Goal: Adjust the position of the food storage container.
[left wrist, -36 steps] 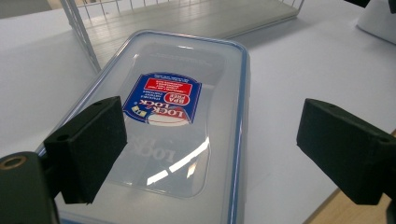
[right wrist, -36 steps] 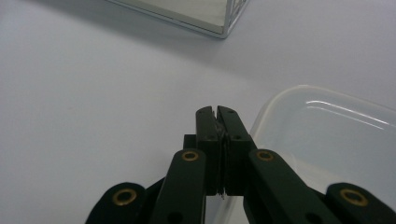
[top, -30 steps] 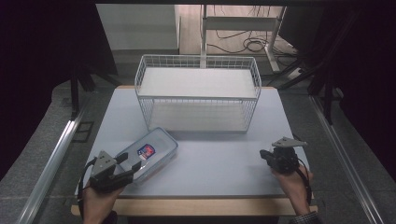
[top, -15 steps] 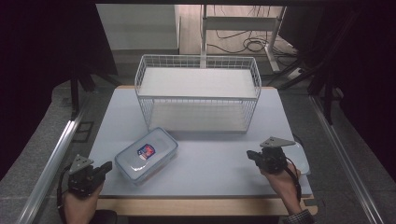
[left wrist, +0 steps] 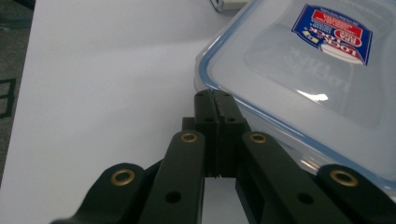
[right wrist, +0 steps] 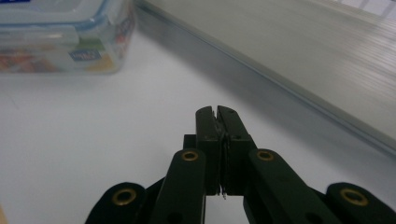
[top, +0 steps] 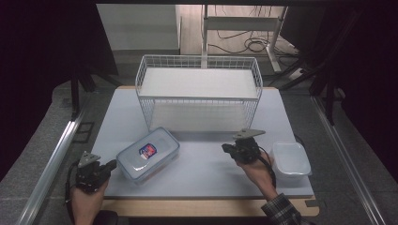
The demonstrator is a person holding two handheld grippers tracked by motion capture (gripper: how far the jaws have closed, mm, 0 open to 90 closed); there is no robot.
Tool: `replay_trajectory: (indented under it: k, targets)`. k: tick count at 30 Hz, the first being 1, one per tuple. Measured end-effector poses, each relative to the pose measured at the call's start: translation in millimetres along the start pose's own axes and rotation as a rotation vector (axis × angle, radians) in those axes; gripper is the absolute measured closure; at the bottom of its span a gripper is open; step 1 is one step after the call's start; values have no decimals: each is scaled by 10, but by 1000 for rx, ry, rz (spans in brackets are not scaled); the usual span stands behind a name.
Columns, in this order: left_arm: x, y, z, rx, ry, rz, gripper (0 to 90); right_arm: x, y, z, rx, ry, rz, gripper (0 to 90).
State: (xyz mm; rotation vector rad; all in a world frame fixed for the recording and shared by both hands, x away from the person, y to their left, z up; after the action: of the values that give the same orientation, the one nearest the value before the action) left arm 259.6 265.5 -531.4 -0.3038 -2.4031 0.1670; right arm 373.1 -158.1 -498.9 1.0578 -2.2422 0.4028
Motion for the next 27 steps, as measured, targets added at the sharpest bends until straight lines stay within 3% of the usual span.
replay_trajectory:
  k: [12, 19, 27]
  targets:
    - [-210, -12, -156, -10, -2, 13, 900, -561, 140, -275, 21, 16, -55, 878]
    - [-418, -76, -322, -32, -3, 32, 900, -783, 154, -373, 11, 28, -60, 877]
    - [-689, -243, -503, -70, 10, 77, 900, -867, 92, -339, -11, 39, -48, 874]
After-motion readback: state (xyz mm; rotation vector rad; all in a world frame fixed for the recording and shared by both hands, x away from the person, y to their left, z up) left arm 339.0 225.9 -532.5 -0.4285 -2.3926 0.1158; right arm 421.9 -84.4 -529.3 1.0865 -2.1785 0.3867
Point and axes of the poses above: each handheld gripper's, and its own axes: x roughly backward along the jaws, z roughly out of its underside, y roughly to its left, the point moved 4 cm from there along -x, roughly forward along the jaws, and after that the axes turned 3 degrees about x, right-handed, at the moved point
